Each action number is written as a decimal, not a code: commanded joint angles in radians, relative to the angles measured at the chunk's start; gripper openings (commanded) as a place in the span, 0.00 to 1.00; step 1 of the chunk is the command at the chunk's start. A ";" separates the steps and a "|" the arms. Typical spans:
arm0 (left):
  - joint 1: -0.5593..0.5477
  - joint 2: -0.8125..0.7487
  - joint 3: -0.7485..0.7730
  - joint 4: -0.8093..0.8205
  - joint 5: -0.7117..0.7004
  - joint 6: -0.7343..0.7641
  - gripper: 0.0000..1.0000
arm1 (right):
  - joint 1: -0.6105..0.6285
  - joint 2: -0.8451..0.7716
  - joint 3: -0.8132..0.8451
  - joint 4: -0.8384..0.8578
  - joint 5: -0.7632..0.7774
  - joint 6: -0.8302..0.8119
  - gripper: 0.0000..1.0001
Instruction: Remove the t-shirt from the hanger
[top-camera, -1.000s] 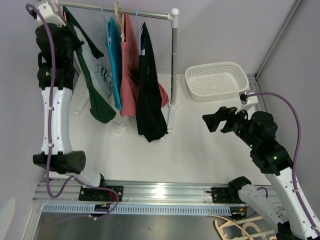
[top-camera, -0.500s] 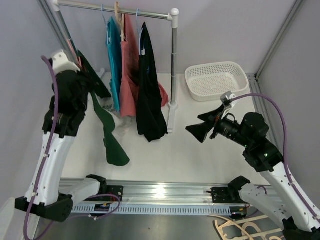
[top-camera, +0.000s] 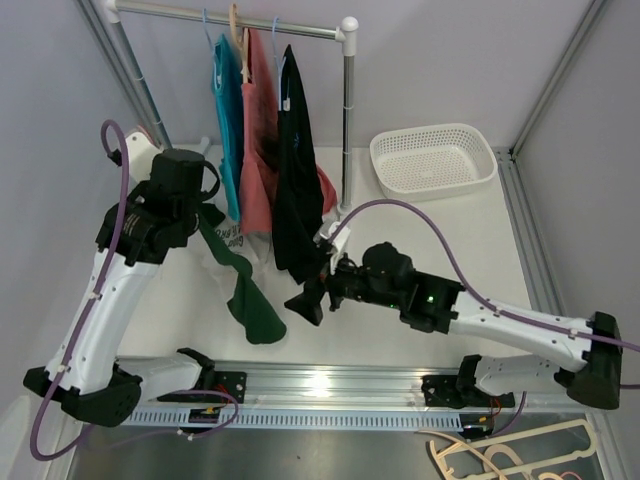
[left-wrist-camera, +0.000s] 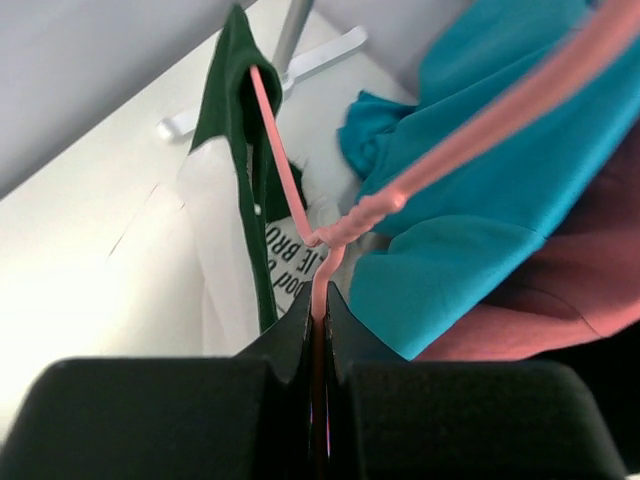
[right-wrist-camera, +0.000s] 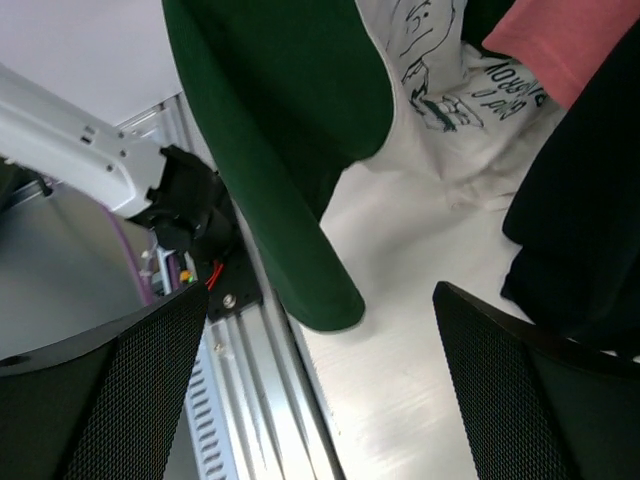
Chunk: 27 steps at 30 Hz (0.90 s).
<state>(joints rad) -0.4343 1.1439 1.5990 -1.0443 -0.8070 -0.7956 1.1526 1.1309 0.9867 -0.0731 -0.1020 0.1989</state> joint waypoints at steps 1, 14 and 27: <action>-0.014 0.030 0.102 -0.230 -0.075 -0.177 0.01 | 0.041 0.062 0.052 0.194 0.100 -0.038 0.99; -0.018 -0.036 -0.002 -0.152 -0.066 -0.177 0.01 | 0.062 0.306 0.176 0.342 0.032 -0.059 0.93; -0.018 0.028 0.096 -0.151 -0.083 -0.165 0.01 | 0.114 0.357 0.158 0.375 0.016 -0.041 0.88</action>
<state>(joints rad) -0.4431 1.1603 1.6222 -1.2400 -0.8555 -0.9672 1.2526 1.4868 1.1549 0.2237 -0.0887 0.1562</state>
